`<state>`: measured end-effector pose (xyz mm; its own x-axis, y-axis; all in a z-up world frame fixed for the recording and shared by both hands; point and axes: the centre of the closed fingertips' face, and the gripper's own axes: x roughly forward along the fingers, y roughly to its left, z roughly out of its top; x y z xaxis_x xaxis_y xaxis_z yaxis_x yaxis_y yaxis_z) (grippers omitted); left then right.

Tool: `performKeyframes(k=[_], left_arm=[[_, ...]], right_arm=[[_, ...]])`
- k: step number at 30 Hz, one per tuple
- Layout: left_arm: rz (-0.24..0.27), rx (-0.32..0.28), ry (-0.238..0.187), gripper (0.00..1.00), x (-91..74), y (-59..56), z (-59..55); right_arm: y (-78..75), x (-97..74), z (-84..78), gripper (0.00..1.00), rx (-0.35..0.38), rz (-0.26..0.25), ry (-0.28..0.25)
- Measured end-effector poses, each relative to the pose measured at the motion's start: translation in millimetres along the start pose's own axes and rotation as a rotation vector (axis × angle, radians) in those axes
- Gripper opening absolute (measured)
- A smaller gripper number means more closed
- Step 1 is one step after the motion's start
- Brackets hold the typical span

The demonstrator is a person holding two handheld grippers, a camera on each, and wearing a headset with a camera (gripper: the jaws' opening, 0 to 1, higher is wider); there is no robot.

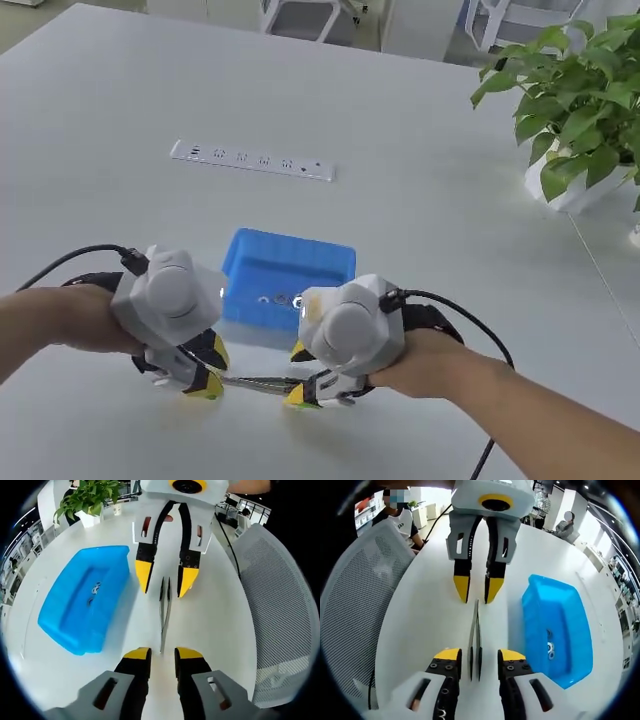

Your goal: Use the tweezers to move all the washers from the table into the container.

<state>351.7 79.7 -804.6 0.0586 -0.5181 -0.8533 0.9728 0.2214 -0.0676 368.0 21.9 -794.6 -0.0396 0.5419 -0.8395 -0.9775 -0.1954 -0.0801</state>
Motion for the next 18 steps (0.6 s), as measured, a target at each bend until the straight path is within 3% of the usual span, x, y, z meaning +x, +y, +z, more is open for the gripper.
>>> performKeyframes(k=[5,12,18], left_arm=[[0.022,-0.023,-0.013,0.34,-10.1,-2.4,-1.2],[0.092,-0.086,-0.126,0.43,-37.5,4.5,16.2],[0.141,-0.138,-0.22,0.53,-58.5,7.4,31.1]], right_arm=[[-1.1,-10.9,5.9,0.33,0.006,-0.037,-0.055],[-9.2,-38.9,13.2,0.39,0.052,-0.113,-0.133],[-23.0,-68.6,9.9,0.47,0.127,-0.223,-0.2]])
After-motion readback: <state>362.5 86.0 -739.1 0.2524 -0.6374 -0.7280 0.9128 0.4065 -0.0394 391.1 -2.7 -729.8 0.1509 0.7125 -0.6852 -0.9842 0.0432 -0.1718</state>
